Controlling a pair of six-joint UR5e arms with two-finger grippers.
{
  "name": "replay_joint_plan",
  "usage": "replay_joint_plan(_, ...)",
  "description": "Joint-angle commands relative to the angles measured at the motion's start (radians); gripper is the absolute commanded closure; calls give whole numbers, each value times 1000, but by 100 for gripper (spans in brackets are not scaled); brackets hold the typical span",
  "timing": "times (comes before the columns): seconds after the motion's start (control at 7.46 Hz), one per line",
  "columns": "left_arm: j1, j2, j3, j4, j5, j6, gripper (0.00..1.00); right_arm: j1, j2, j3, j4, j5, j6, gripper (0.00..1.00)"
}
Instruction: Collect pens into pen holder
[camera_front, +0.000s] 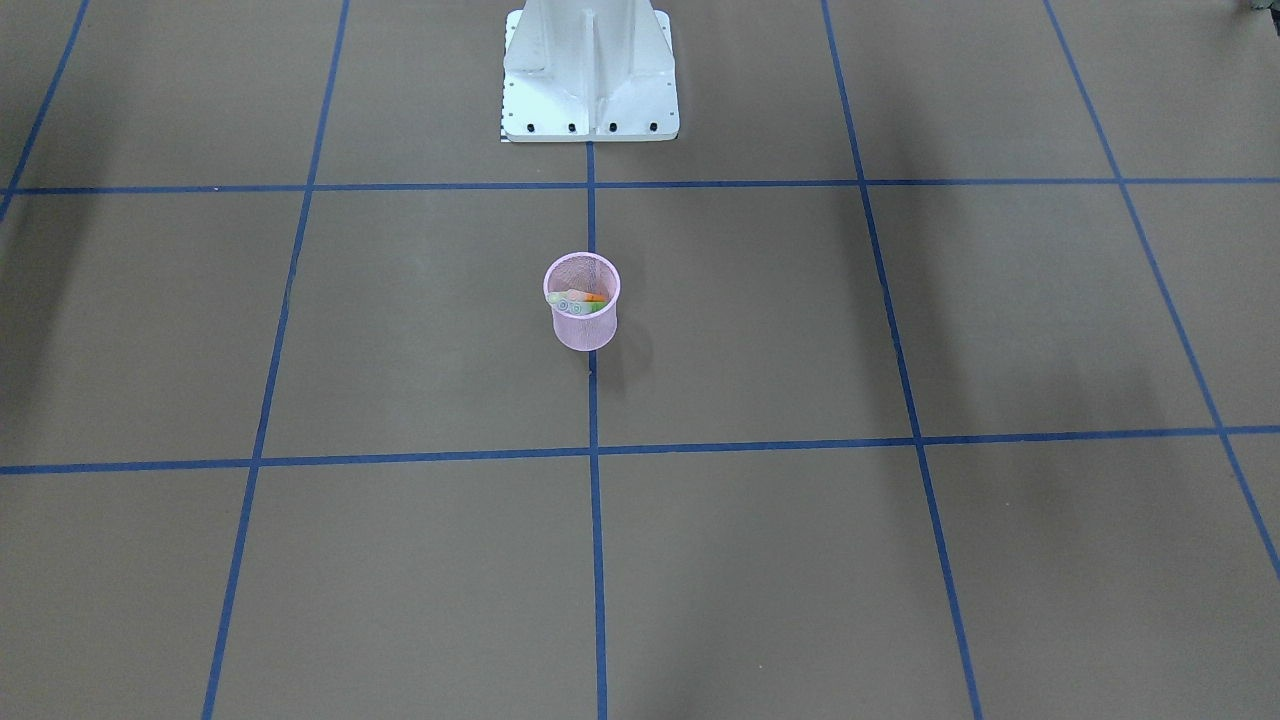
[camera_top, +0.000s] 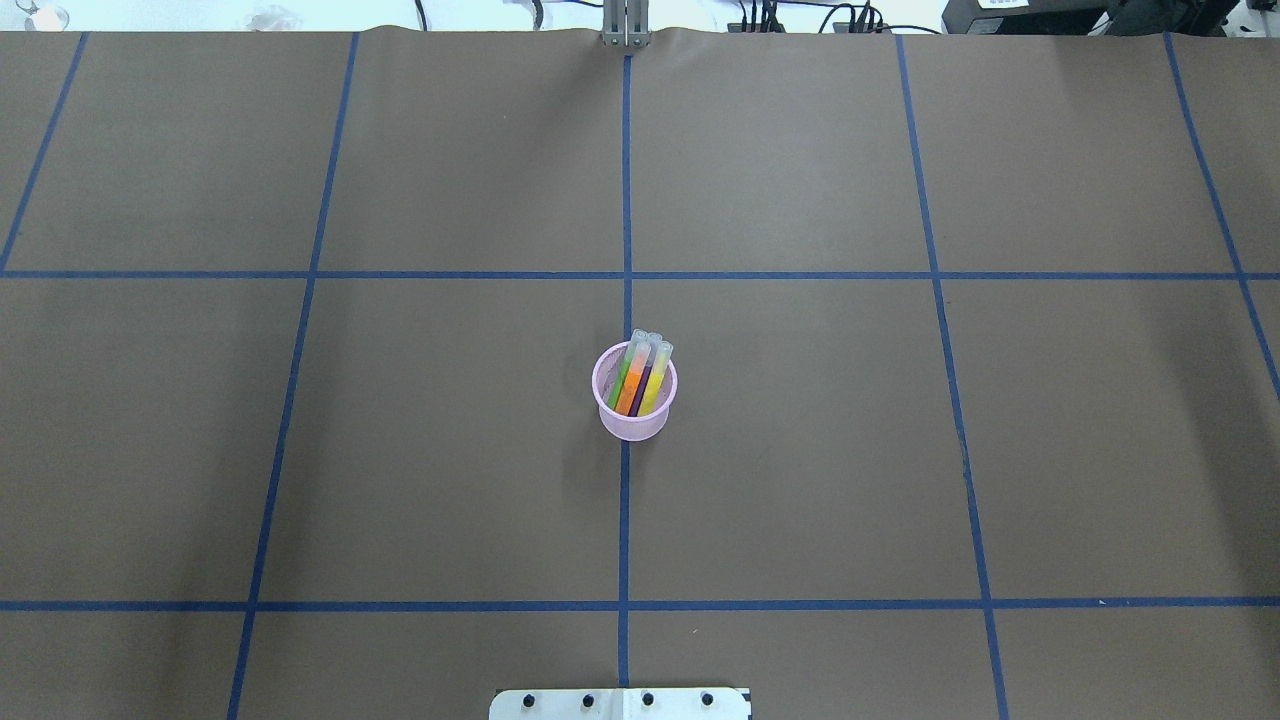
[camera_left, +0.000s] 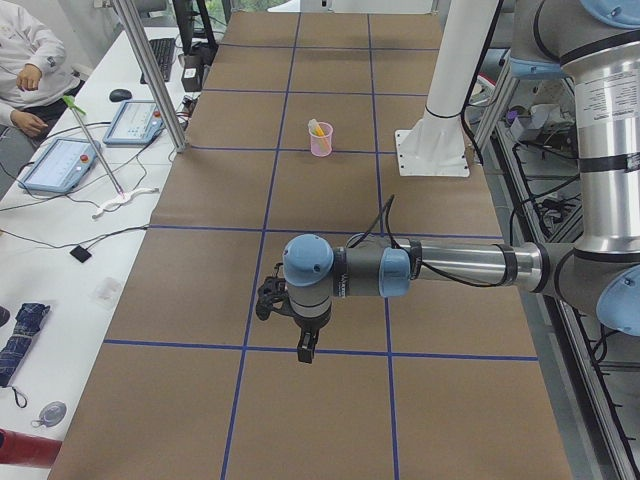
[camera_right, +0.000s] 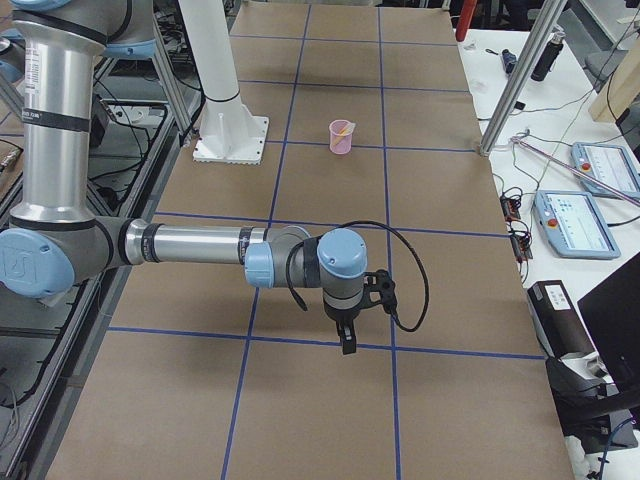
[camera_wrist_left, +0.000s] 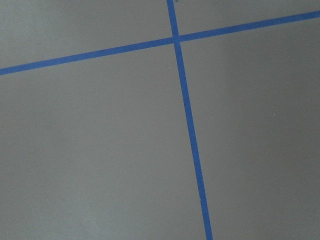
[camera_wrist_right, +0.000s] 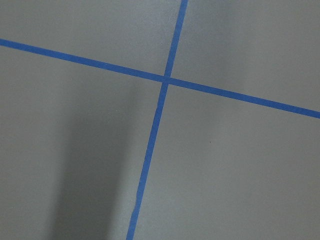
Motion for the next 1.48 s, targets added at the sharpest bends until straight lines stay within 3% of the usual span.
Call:
replay_joint_plan(0.0, -1, 25, -1, 0, 1, 6, 0, 0, -43, -15, 2, -5, -4, 0)
replay_joint_plan(0.27, -1, 68, -19, -12, 1, 9, 0, 0, -48, -14, 4, -5, -7, 0)
replay_joint_plan(1.34, 1, 67, -19, -14, 0, 9, 0, 0, -37, -7, 5, -4, 1, 0)
